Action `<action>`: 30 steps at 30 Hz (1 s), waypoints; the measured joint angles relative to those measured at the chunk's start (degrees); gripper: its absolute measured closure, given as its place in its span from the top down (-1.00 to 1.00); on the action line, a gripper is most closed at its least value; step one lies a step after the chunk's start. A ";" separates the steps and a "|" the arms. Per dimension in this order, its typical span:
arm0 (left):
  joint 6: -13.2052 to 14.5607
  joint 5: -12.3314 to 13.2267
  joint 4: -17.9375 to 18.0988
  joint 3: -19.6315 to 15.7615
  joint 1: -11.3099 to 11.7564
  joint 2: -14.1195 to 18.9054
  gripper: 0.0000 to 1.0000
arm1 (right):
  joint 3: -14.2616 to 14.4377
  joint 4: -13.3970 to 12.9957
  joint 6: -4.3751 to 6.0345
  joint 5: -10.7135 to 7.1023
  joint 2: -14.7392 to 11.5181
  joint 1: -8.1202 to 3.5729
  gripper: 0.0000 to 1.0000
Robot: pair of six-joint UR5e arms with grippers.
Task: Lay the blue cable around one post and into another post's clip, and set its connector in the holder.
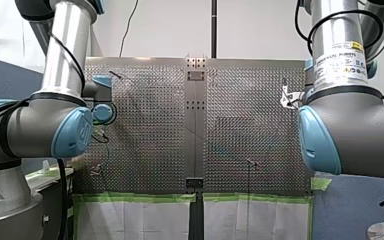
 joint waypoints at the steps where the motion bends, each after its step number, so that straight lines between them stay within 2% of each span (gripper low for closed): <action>1: 0.00 0.00 0.00 0.00 0.00 0.00 1.00 | -0.20 0.33 -0.03 -0.44 0.00 -0.12 -1.00; 8: -0.01 0.01 0.00 0.00 0.01 -0.02 1.00 | -1.57 1.25 -0.06 -2.99 0.10 -0.69 -1.00; 12: -0.01 0.00 0.00 -0.02 0.00 -0.02 1.00 | -2.92 1.72 0.08 -3.64 0.48 -0.76 -1.00; 18: -0.07 0.01 0.00 -0.01 0.00 -0.01 1.00 | -4.93 3.21 -0.42 -4.17 2.43 -0.79 -1.00; 25: 0.06 0.00 0.00 0.00 0.00 0.02 1.00 | -6.04 2.90 -0.04 -5.15 3.12 -0.82 -1.00; 30: 0.01 0.00 -0.02 -0.01 0.00 0.00 1.00 | -7.48 3.91 0.14 -5.73 3.23 -0.87 -1.00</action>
